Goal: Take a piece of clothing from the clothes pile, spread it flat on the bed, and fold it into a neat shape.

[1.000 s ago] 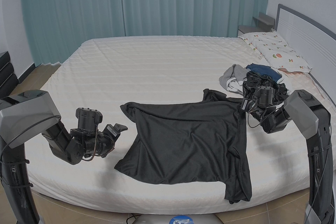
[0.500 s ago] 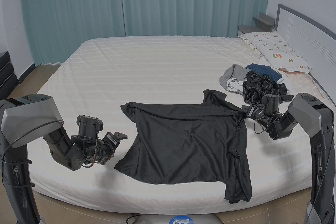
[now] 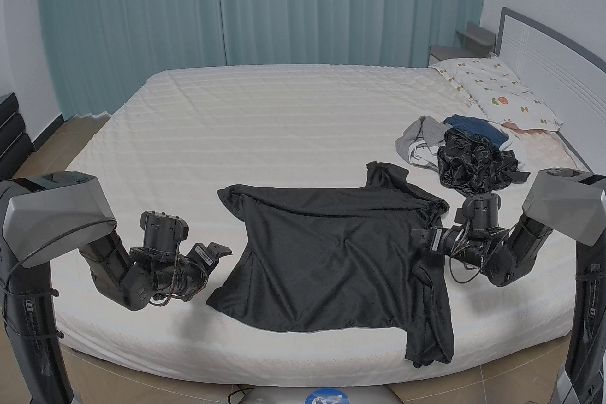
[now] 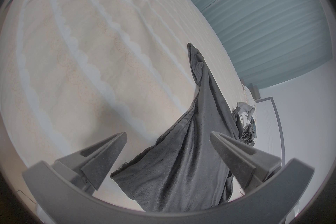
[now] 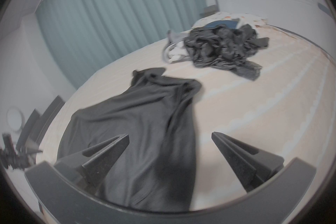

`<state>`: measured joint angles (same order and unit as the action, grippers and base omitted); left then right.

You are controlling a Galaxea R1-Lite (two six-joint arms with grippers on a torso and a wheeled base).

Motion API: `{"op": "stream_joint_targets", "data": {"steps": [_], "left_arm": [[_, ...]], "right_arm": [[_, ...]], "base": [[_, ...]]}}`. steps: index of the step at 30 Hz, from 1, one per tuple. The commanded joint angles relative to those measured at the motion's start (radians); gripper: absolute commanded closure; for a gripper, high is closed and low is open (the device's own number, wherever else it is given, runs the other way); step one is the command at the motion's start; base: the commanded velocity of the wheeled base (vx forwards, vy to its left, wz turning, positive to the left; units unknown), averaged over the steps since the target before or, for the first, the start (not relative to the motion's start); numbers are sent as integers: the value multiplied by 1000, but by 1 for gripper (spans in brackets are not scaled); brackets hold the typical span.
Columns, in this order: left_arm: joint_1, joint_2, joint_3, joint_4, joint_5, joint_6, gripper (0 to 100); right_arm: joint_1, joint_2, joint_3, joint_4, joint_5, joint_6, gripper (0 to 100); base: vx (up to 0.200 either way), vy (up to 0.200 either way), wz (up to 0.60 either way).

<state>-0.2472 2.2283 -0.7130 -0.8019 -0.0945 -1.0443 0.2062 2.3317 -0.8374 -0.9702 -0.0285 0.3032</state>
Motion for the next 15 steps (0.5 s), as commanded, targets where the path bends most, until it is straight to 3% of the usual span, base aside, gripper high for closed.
{"op": "stream_joint_targets", "data": {"steps": [1,8,9,15], "left_arm": [[-1,4,0,0,-1,0,0],[-1,4,0,0,-1,-2,0],[0,4,0,0,-2,-2,0],[0,2,-2,0,-2,-2,0]], "right_arm": [[45,-17,31,16,-11,-53,0],[47,-17,64,77,-10,-131,0],[47,-18,77,79,-7,-136,100],[41,-25,123,79,-5,-171,100]], "base": [[0,0,0],[0,0,0],[0,0,0],[0,0,0]]}}
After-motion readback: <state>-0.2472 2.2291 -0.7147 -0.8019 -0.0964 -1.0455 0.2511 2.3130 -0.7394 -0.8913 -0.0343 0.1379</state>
